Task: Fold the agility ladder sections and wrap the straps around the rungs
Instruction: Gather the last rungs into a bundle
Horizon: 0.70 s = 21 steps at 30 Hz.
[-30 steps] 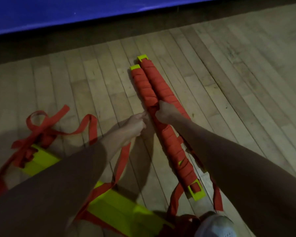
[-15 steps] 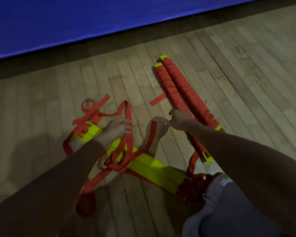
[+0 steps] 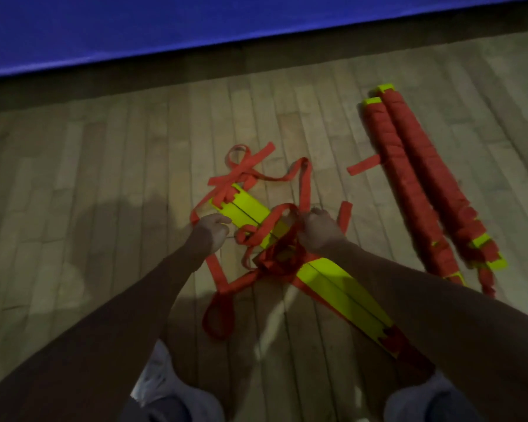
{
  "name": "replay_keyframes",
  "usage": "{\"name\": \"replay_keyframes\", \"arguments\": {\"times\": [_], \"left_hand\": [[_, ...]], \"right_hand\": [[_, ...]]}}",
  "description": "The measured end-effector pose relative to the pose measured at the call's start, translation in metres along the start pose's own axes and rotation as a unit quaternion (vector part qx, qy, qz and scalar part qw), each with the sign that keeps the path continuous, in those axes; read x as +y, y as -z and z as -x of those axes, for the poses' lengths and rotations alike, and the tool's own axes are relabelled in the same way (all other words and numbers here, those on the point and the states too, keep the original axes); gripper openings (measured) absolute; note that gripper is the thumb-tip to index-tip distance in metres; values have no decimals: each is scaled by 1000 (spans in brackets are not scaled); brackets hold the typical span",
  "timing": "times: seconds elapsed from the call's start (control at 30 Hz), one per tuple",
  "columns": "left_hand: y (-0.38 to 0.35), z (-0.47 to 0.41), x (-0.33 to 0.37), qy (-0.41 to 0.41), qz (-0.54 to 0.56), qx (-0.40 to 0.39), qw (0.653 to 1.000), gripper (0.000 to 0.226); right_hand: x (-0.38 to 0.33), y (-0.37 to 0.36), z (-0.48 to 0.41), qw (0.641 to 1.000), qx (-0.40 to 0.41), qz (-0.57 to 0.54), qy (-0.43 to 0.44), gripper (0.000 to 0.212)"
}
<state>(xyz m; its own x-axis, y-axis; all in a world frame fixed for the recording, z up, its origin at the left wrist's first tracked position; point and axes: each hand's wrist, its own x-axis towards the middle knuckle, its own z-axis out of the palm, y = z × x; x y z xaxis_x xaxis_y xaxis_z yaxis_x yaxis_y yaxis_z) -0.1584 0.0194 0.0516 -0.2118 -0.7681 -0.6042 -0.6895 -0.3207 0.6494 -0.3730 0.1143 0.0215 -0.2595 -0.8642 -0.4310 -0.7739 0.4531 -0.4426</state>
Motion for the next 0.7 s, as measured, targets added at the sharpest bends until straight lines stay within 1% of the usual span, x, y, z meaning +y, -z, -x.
{"name": "replay_keyframes", "arguments": {"times": [0.1,0.17,0.27,0.3,0.33,0.4,0.47,0.57,0.63,0.7], "left_hand": [[4,-20,-15,14,24,23,999,32],[2,-37,-23,46,68,36,996,42],[-6,-55,-22,81,147,53,984,56],[-10,-60,-20,91,196,62,974,56],[-13,-64,-18,102,243,71,962,50],[-17,-68,-10,124,310,74,940,27],[-22,-69,-6,143,357,75,920,4],[-30,-64,-1,151,381,104,906,15],[-30,-57,2,115,375,111,913,9],[-22,-45,7,60,372,80,923,8]], "right_hand": [[-28,-11,-26,999,-4,-34,41,38],[-43,-17,-42,998,3,-37,52,45],[-57,-25,-60,999,-8,-31,43,50],[-59,-29,-65,999,-15,-33,33,51],[-62,-32,-69,999,-21,-36,18,51],[-67,-36,-73,998,-37,-51,-24,48],[-70,-37,-77,995,-63,-70,-35,39],[-72,-34,-76,993,-83,-82,-12,30],[-70,-25,-70,993,-72,-91,4,27],[-74,-10,-61,991,-47,-126,21,27]]}}
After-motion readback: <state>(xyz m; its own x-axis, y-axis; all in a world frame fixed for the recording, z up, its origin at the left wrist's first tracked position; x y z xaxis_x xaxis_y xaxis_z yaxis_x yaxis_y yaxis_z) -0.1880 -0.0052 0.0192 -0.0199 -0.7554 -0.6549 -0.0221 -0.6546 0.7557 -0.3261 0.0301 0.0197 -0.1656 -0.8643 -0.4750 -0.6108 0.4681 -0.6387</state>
